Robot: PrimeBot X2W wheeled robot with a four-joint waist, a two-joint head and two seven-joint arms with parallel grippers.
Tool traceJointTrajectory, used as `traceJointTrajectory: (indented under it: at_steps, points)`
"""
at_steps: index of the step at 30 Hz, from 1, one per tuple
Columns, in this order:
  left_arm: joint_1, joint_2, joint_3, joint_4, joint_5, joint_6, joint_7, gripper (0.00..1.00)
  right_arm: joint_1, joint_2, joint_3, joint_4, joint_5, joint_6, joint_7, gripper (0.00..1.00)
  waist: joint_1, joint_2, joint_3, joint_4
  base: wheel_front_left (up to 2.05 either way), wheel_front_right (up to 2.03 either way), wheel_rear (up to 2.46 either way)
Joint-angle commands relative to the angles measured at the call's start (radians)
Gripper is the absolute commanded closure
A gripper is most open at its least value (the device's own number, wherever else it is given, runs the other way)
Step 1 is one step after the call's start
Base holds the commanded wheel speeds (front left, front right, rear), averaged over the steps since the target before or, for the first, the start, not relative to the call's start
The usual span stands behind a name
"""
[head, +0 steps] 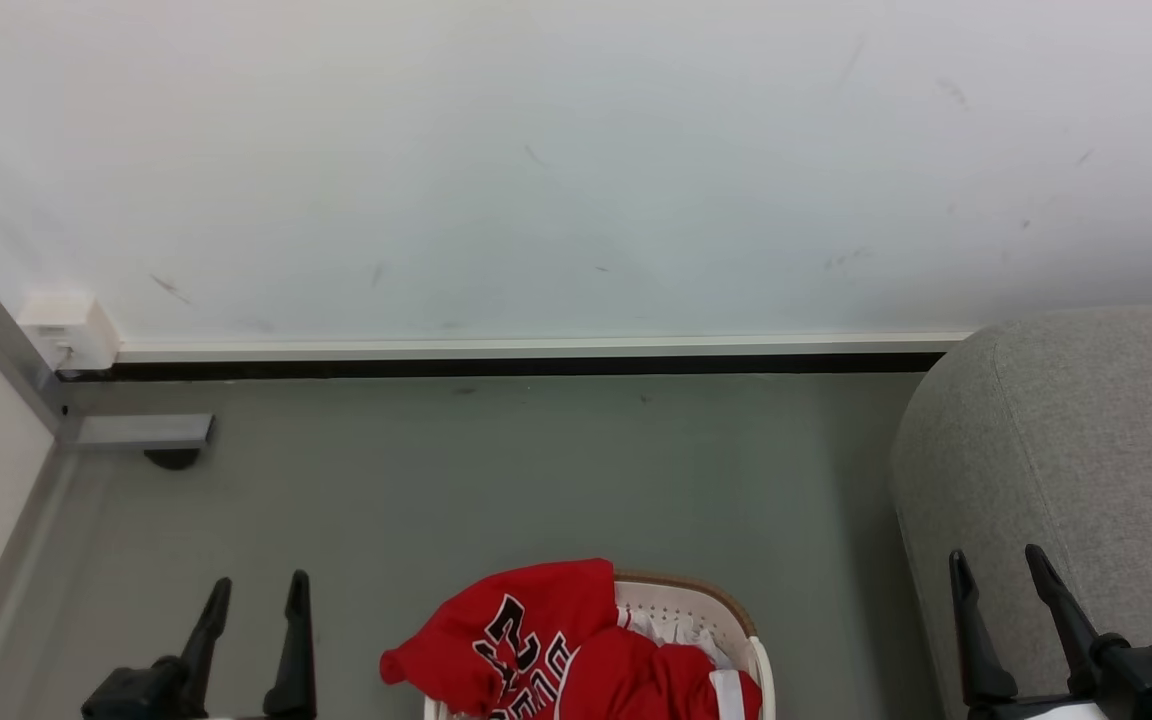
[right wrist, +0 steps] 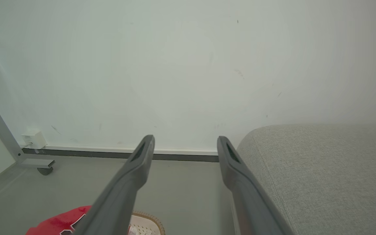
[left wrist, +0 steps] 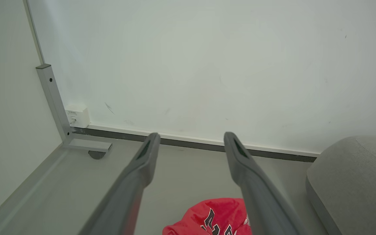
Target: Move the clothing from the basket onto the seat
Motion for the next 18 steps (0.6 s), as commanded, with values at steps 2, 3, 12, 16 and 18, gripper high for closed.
traceJointTrajectory:
  at_steps: [2, 3, 12, 16, 18]
  points:
    - [0.012, 0.008, 0.002, -0.003, 0.028, -0.002, -0.013, 0.00, 0.009, -0.009, 0.003, 0.002, -0.019, -0.002, -0.010, 0.00, 0.0000, -0.0001, -0.001, -0.001, 0.00, 0.00, 0.00]
    - [0.013, 0.008, 0.003, -0.003, 0.035, -0.001, -0.015, 0.00, 0.010, -0.009, 0.004, 0.003, -0.021, -0.002, -0.012, 0.00, 0.0000, -0.0001, -0.001, -0.001, 0.00, 0.00, 0.00]
    - [0.015, 0.009, 0.009, 0.012, 0.084, 0.001, -0.031, 0.00, 0.012, -0.009, 0.008, 0.012, -0.063, -0.002, -0.027, 0.00, 0.0000, -0.0001, -0.001, -0.004, 0.00, 0.00, 0.00]
    - [0.010, 0.009, 0.017, 0.022, 0.093, 0.000, -0.033, 0.00, 0.011, -0.009, 0.008, 0.015, -0.059, -0.002, -0.030, 0.00, 0.0000, -0.0001, -0.002, -0.004, 0.00, 0.00, 0.00]
    - [0.008, 0.008, 0.019, 0.025, 0.090, 0.000, -0.033, 0.00, 0.011, -0.009, 0.006, 0.016, -0.050, -0.002, -0.029, 0.00, 0.0000, -0.0001, -0.003, -0.004, 0.00, 0.00, 0.00]
